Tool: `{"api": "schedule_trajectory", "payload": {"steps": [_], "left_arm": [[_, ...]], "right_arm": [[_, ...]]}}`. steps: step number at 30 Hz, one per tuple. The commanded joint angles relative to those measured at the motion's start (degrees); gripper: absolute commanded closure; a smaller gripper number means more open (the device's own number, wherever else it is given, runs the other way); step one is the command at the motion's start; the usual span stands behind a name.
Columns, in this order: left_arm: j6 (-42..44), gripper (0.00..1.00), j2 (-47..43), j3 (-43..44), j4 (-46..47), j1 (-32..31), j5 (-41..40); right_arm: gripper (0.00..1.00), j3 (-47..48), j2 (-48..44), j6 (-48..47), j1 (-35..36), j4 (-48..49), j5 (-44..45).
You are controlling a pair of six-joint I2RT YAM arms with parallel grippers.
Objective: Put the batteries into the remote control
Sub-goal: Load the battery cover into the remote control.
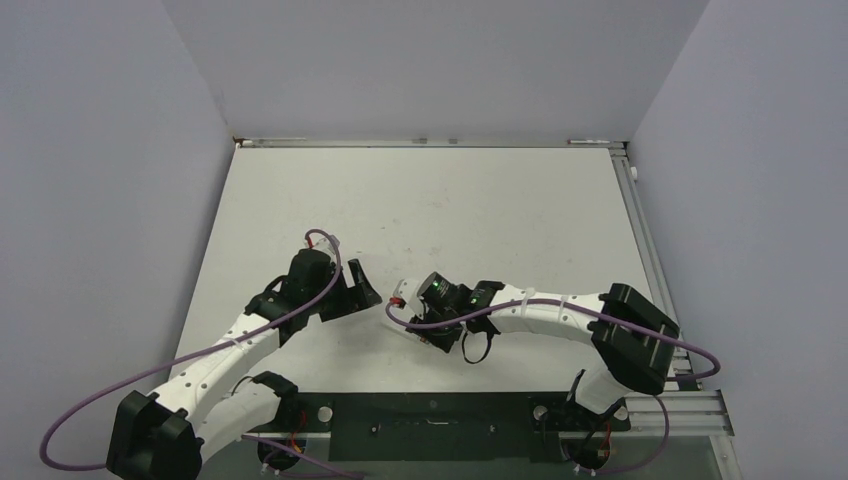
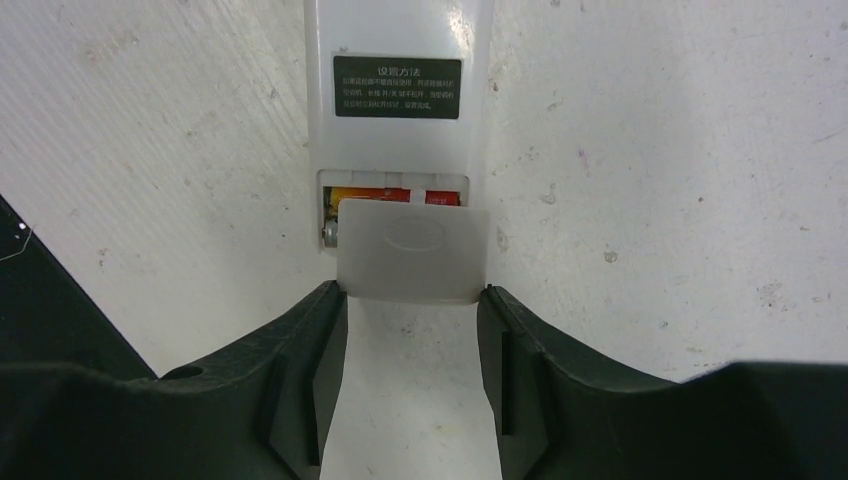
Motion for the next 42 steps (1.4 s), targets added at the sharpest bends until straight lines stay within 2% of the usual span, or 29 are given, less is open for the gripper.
{"api": "schedule_trajectory", "payload": {"steps": [1, 17, 42], "left_arm": [[0.0, 0.21, 0.1, 0.1, 2.9, 0.6, 1.4], [-0.1, 0.21, 1.0, -0.3, 3.9, 1.2, 2.8], [-0.2, 0.21, 1.0, -0.7, 4.4, 1.4, 3.3]], "right_arm": [[0.8, 2.0, 0.9, 0.8, 0.4, 3.2, -0.6], [0.79, 2.3, 3.0, 1.2, 1.1, 4.1, -0.9], [0.67, 3.6, 3.4, 3.2, 2.0, 3.3, 0.0]]}}
